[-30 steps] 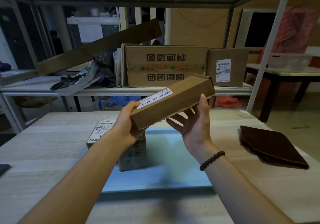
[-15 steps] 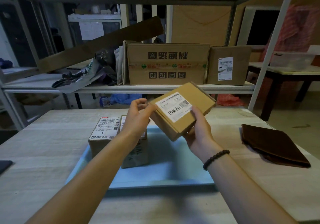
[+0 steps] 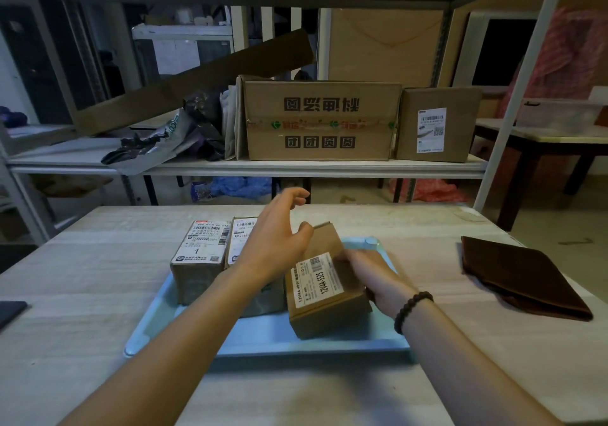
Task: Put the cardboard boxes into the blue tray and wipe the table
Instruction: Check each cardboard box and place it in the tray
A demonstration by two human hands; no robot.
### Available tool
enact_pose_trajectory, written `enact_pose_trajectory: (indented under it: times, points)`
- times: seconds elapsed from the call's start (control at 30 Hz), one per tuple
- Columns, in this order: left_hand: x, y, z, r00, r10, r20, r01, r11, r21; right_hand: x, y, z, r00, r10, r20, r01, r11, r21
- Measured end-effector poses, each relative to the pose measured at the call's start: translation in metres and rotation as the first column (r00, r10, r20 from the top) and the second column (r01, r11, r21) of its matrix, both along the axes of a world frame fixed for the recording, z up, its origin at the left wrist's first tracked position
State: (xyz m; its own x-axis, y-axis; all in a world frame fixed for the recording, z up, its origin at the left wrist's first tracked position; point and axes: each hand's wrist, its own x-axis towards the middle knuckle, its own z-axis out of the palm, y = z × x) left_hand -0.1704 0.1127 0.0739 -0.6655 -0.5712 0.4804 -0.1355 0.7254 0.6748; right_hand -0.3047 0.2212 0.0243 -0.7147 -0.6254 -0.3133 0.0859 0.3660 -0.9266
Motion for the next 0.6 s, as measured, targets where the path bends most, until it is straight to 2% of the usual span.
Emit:
enact_pose_trajectory:
  times: [0.2, 0.3, 0.47, 0.6]
  points:
    - [-0.003, 0.0, -0.003, 1.0, 0.004, -0.003, -0.004, 1.0, -0.011, 0.006, -0.01, -0.016, 0.999, 0.011, -0.042, -0.012, 1.0, -0.024]
    - [-0.006, 0.002, -0.007, 0.999, -0.024, 0.025, 0.025, 0.999, -0.024, 0.007, -0.016, -0.024, 0.98, 0.078, -0.182, -0.062, 0.994, 0.089]
    - [-0.013, 0.011, -0.014, 0.989, -0.089, 0.114, 0.096, 0.994, -0.055, 0.0, -0.023, -0.035, 0.896, 0.193, -0.401, -0.096, 0.964, 0.249]
    - [-0.025, 0.023, -0.019, 0.976, -0.118, 0.181, 0.139, 0.985, -0.105, -0.003, -0.019, -0.035, 0.88, 0.11, -0.462, -0.065, 0.992, 0.112]
